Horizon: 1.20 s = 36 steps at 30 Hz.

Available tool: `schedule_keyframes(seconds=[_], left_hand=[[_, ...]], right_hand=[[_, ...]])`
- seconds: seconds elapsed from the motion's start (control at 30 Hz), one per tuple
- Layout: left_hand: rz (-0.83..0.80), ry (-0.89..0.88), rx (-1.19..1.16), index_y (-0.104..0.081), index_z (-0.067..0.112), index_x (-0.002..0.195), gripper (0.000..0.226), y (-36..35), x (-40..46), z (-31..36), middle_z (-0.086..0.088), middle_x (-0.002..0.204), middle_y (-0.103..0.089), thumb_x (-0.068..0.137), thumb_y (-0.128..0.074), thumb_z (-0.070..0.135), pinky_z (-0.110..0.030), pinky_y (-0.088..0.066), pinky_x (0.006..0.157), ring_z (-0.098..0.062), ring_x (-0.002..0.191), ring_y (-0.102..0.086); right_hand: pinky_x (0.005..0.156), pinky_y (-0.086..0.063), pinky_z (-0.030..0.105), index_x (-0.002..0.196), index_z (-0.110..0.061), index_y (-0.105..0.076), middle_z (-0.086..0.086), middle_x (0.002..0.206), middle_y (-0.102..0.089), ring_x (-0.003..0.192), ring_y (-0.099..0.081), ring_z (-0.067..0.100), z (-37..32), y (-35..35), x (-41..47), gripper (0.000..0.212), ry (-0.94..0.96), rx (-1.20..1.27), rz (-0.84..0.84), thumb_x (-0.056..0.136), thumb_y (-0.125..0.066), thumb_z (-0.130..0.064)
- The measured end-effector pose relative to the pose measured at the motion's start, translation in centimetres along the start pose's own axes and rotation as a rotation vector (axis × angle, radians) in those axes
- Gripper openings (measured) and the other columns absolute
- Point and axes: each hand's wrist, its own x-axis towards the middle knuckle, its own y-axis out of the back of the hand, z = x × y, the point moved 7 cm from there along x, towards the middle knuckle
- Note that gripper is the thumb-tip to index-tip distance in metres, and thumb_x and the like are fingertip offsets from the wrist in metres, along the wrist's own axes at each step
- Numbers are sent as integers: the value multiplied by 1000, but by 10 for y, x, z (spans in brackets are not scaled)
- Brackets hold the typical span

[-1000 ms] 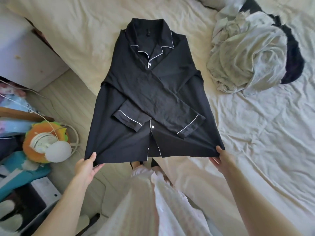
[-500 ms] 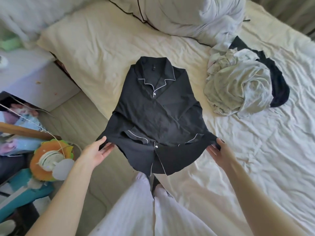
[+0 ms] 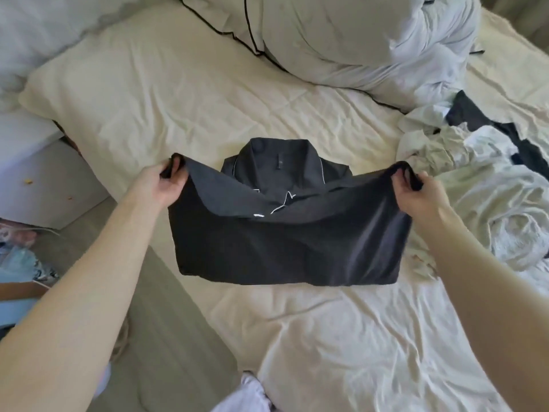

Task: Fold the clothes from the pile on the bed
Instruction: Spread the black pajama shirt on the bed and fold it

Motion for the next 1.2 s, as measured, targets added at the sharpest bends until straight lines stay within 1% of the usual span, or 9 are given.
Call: schedule_keyframes(seconds=[0.13, 0.2, 0.37, 0.47, 0.57, 0.7, 0.83, 1.03, 1.2], left_hand=[[-85, -74, 137, -44, 0, 132, 34, -20, 70, 4, -9, 124, -60, 102, -34, 13, -35, -46, 97, -25, 122, -51], [-67, -70, 222, -26, 6, 145, 43, 0, 89, -6, -8, 141, -47, 103, -29, 15, -37, -41, 103, -26, 130, -44], [176, -128, 757, -40, 7, 138, 42, 96, 86, -40, -11, 135, -51, 96, -46, 5, -32, -47, 89, -22, 112, -54], [267, -236, 1160, -48, 14, 132, 39, 134, 73, -54, -10, 134, -51, 94, -53, 11, -33, -42, 97, -22, 115, -52], [228, -352, 1441, -48, 11, 134, 43, 141, 74, -63, -16, 134, -48, 92, -57, 13, -38, -37, 104, -29, 125, -46], [57, -780, 1904, -48, 10, 134, 47, 88, 82, -70, -20, 139, -43, 89, -60, 13, -55, -34, 101, -39, 127, -37], [-236, -1074, 2141, -44, 13, 139, 52, 8, 108, -87, -16, 148, -34, 89, -57, 7, -55, -27, 105, -39, 136, -27], [-380, -1166, 2328, -62, 9, 110, 28, -50, 139, -106, -11, 111, -59, 87, -64, 25, -44, -24, 100, -32, 115, -46], [-439, -1125, 2088, -63, 8, 99, 19, -85, 145, -97, -5, 97, -64, 90, -61, 25, -39, -30, 93, -27, 93, -57]], right_hand=[[99, -45, 43, 111, -5, -52, 8, 135, -51, 131, -44, 24, 11, -36, 58, 22, 55, -137, -112, 102, -34, -15], [98, -44, 41, 115, -9, -48, 6, 143, -44, 132, -43, 22, 28, -25, 71, 20, 34, -266, -100, 102, -37, -20], [91, -47, 36, 128, -10, -46, 11, 126, -57, 99, -54, 17, 56, 52, 66, 33, 275, -1052, 194, 98, -47, -24], [94, -38, 33, 125, -8, -51, 10, 123, -57, 109, -51, 24, 69, 68, 58, 35, 550, -1606, 143, 96, -50, -27], [104, -31, 47, 127, -13, -52, 7, 132, -49, 125, -40, 29, 82, 65, 67, 35, 684, -1887, 62, 96, -47, -31], [108, -28, 52, 131, -15, -50, 7, 141, -43, 131, -34, 30, 89, 34, 98, 38, 781, -2032, -30, 98, -43, -32], [109, -27, 52, 141, -15, -42, 7, 149, -36, 138, -27, 29, 101, -22, 129, 42, 921, -2138, -263, 100, -38, -25], [113, -7, 57, 144, -26, -34, 4, 156, -22, 146, -6, 28, 147, -99, 158, 54, 1043, -2430, -605, 94, -50, -35], [114, -10, 53, 105, -13, -60, 7, 139, -43, 140, -20, 26, 153, -125, 167, 19, 1102, -2381, -643, 91, -57, -25]])
